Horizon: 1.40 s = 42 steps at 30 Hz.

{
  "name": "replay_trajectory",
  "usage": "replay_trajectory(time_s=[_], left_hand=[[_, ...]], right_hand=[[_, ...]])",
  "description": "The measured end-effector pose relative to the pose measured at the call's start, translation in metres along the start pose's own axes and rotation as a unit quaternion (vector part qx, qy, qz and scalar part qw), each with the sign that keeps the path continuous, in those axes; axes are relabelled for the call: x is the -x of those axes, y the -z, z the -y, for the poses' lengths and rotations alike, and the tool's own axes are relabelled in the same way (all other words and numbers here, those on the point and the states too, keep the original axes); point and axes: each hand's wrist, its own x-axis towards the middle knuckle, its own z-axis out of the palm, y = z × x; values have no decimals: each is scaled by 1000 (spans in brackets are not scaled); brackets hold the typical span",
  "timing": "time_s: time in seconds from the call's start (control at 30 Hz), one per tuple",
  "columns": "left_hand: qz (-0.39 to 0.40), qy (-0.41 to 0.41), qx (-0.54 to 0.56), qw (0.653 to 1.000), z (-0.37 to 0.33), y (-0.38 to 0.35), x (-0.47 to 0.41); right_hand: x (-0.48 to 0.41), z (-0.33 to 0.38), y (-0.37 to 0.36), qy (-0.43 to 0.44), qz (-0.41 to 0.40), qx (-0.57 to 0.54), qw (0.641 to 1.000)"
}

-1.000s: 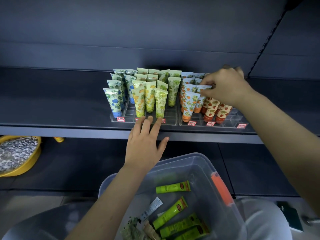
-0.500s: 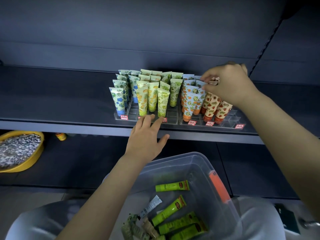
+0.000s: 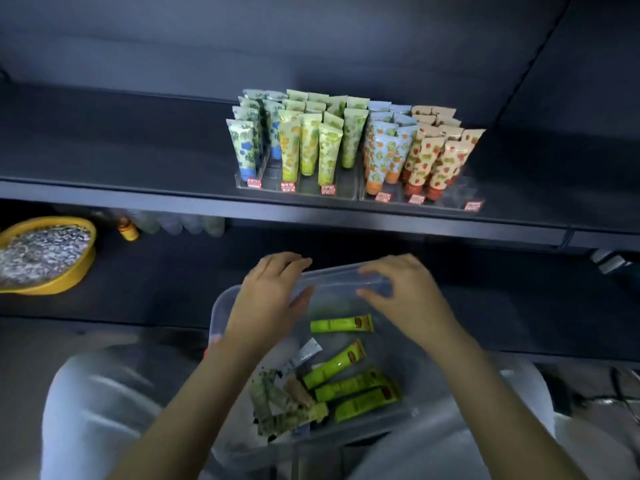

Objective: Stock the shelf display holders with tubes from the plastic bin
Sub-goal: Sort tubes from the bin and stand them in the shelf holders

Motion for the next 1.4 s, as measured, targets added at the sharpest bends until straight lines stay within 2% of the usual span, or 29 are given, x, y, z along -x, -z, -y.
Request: replay_trajectory(time_s=[0.1, 0.23, 0.4, 0.5, 0.6, 0.73, 0.83, 1.0, 1.13, 1.27, 1.4], left_hand=[[97, 55, 7, 994, 21, -27, 45], [199, 160, 19, 967, 37, -56, 89], [258, 246, 62, 932, 38, -87, 115], [278, 303, 85, 908, 40, -104, 117], [295, 342, 89, 888, 49, -116, 111], [320, 351, 103, 874, 54, -128, 92], [343, 354, 99, 864, 57, -141, 80], [340, 432, 119, 827, 64, -158, 80], [331, 431, 85, 835, 72, -171, 75], [388, 429, 49, 815, 77, -176, 70], [317, 464, 91, 822, 75, -169, 68]], right_hand=[[36, -14, -47, -67, 70, -23, 995], [63, -25, -86, -139, 126, -80, 979], [74, -37, -118, -238, 145, -153, 948], [69, -48, -130, -272, 144, -178, 935], [67, -52, -139, -299, 180, -179, 920], [63, -55, -147, -292, 218, -172, 915], [62, -56, -149, -292, 211, -174, 916], [61, -59, -150, -302, 194, -178, 916], [61, -63, -152, -304, 208, -182, 912], [64, -62, -156, -288, 283, -174, 898], [65, -59, -168, -260, 381, -179, 869]])
